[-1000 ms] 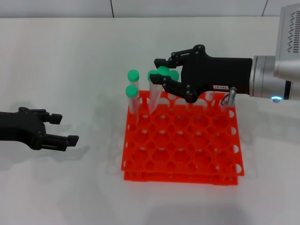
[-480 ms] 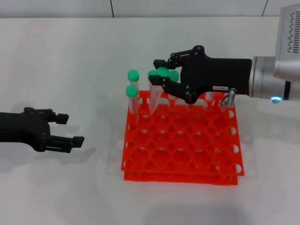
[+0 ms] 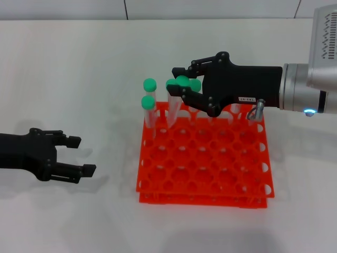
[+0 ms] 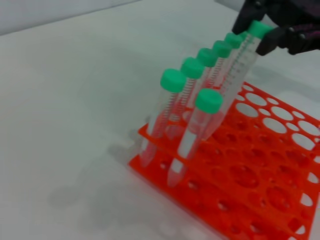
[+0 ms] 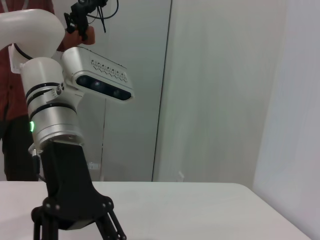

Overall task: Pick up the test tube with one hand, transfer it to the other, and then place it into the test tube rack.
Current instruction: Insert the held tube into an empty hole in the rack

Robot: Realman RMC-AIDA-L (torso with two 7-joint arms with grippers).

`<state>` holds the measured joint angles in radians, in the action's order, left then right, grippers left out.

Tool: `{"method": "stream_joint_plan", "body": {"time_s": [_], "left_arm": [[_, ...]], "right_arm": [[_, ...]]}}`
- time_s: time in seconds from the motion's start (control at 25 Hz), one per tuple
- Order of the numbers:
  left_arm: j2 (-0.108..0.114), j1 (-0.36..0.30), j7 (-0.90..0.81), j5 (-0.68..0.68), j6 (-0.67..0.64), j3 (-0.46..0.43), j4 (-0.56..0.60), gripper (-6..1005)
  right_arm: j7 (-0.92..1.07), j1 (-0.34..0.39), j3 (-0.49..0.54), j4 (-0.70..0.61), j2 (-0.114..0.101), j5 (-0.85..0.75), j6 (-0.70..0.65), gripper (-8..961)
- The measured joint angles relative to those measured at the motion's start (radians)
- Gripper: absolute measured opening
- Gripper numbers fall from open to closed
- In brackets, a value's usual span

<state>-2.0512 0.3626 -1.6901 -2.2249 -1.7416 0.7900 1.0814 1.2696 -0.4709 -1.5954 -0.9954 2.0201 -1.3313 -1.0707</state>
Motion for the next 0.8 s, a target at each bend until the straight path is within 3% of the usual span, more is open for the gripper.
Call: {"method": "stream_joint_plan", "body": {"time_s": [0.8], "left_arm": [[0.031, 0.015, -0.009, 0.048, -0.106, -0.028, 0.012, 882]], "right_arm": [[0.002, 0.000, -0.001, 0.006, 0.002, 0.000, 0.000, 273]]}}
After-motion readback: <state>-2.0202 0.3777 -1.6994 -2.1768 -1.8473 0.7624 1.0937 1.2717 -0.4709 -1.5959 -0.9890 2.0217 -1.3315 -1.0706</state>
